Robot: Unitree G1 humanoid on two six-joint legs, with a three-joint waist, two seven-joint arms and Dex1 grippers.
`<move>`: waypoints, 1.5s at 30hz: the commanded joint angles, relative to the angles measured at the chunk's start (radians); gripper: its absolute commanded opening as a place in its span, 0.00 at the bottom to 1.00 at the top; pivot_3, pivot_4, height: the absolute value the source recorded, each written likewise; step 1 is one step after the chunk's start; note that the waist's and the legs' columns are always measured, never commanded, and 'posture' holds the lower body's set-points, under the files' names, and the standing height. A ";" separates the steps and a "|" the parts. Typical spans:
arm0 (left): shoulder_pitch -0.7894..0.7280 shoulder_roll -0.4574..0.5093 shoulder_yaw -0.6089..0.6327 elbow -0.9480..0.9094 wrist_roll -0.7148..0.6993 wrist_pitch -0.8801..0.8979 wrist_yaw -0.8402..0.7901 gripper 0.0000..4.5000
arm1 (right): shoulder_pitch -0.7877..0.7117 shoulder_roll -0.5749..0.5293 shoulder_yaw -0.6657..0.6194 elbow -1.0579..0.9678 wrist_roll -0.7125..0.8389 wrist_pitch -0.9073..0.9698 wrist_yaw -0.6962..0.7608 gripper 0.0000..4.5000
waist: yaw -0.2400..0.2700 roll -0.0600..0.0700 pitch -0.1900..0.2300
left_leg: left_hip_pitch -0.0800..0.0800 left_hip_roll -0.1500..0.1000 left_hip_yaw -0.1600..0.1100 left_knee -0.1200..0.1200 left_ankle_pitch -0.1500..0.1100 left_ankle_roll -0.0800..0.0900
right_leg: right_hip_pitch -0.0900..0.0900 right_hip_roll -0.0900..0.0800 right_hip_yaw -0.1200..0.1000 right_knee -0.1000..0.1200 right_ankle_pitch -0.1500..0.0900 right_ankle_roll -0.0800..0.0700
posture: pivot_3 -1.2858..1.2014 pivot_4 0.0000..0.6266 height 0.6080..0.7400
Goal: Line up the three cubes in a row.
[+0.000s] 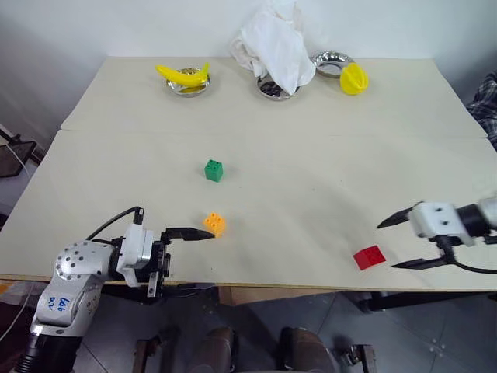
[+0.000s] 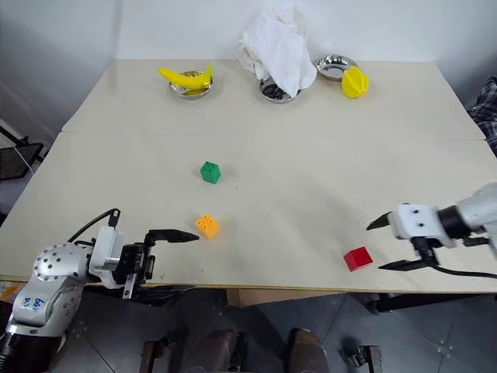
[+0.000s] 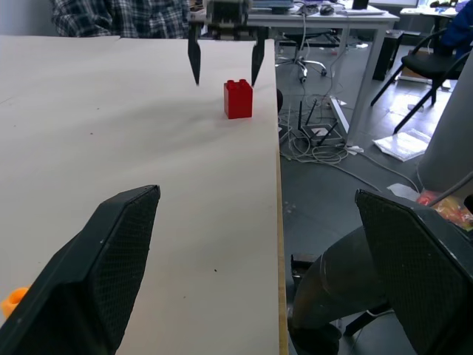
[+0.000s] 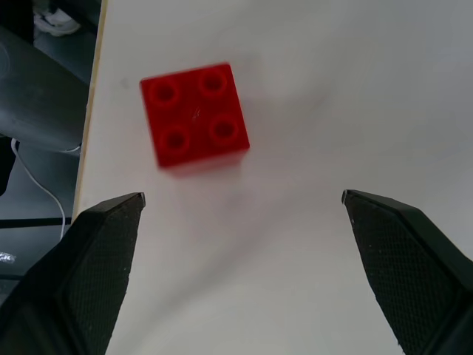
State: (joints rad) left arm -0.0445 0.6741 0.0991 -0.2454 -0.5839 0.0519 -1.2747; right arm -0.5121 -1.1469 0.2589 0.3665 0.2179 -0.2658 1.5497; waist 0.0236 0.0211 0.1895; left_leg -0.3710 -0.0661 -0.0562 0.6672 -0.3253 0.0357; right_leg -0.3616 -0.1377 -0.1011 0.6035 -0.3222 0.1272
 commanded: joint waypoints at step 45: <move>0.023 -0.009 0.021 0.055 0.038 -0.055 0.045 1.00 | -0.411 0.262 0.153 0.398 -0.182 0.085 0.058 0.33 | -0.025 -0.001 0.000 | -0.002 0.003 0.003 0.000 -0.001 -0.001 | -0.005 0.005 0.003 0.008 0.000 0.000 | 0.52 0.24 1.00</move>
State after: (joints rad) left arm -0.0279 0.6682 0.1076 -0.1800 -0.5455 0.0102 -1.2333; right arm -0.9184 -0.8796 0.4295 0.7530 0.0600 -0.1781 1.5499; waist -0.0019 0.0205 0.1894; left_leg -0.3725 -0.0630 -0.0532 0.6677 -0.3260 0.0343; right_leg -0.3669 -0.1331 -0.0974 0.6119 -0.3222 0.1268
